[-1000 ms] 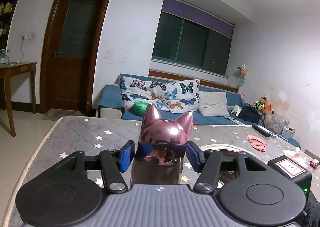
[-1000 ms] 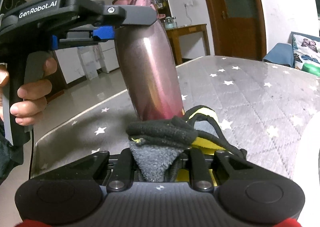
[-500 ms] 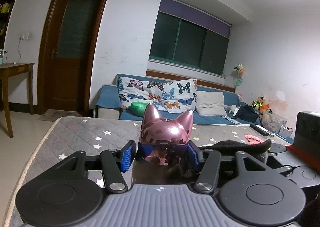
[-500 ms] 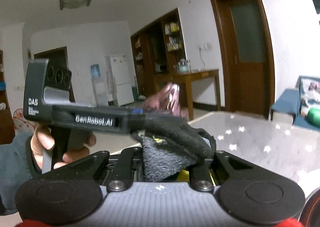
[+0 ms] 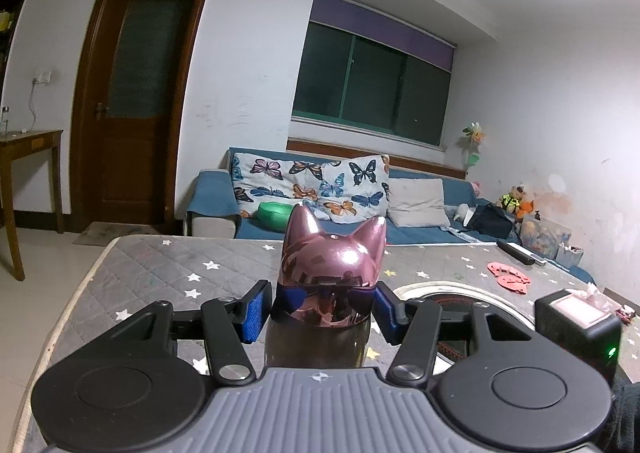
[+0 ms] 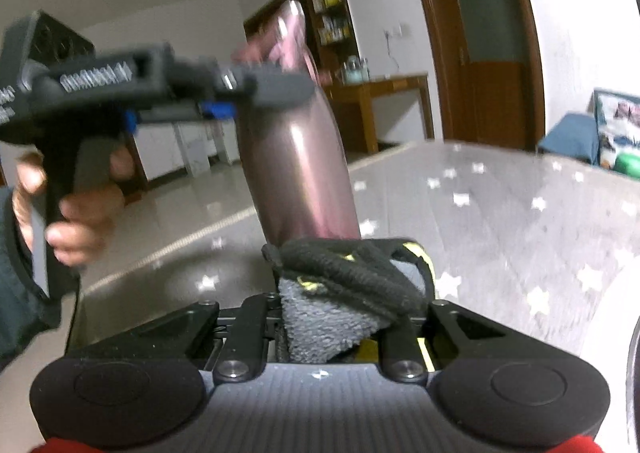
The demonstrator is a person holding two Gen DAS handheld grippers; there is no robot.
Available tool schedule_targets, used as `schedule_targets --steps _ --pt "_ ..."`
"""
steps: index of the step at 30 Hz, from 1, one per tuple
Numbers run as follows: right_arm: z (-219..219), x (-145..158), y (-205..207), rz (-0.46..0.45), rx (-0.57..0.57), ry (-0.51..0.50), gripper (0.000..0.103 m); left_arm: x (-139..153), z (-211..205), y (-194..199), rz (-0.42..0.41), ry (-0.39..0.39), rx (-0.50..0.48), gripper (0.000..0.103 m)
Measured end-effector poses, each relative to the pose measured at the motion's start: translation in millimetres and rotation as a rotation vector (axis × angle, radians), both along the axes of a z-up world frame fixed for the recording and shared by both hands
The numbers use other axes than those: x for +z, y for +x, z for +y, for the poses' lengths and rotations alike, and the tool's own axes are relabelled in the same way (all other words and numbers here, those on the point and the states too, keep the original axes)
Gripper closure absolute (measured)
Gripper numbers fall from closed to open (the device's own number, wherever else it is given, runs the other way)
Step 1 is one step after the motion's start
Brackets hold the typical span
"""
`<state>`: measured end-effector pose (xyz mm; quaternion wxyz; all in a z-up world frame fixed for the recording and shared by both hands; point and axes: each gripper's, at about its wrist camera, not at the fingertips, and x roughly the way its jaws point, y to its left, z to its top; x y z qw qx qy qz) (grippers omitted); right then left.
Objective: Clean container
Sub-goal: 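Rub the grey sponge along the pink thermos body with the right gripper, then scrub the thermos near its cap with the right gripper's sponge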
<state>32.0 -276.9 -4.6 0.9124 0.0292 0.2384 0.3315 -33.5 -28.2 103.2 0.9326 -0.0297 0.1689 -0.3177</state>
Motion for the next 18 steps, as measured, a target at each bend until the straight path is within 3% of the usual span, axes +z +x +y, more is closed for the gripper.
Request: schedule_targets --steps 3,8,14,18 --pt "6.1 -10.7 5.8 0.039 -0.003 -0.035 0.085 0.5 1.4 -0.1 0.0 0.003 -0.003 0.045" --pt "4.0 5.5 -3.6 0.012 -0.005 -0.007 0.085 1.5 2.5 -1.0 -0.002 0.012 -0.01 0.045" --pt "-4.7 50.1 -15.7 -0.128 0.022 0.04 0.085 2.5 1.2 1.0 -0.004 0.029 -0.027 0.046" --pt "0.1 67.7 -17.1 -0.207 0.049 -0.004 0.085 2.8 3.4 4.2 0.004 0.023 -0.035 0.046"
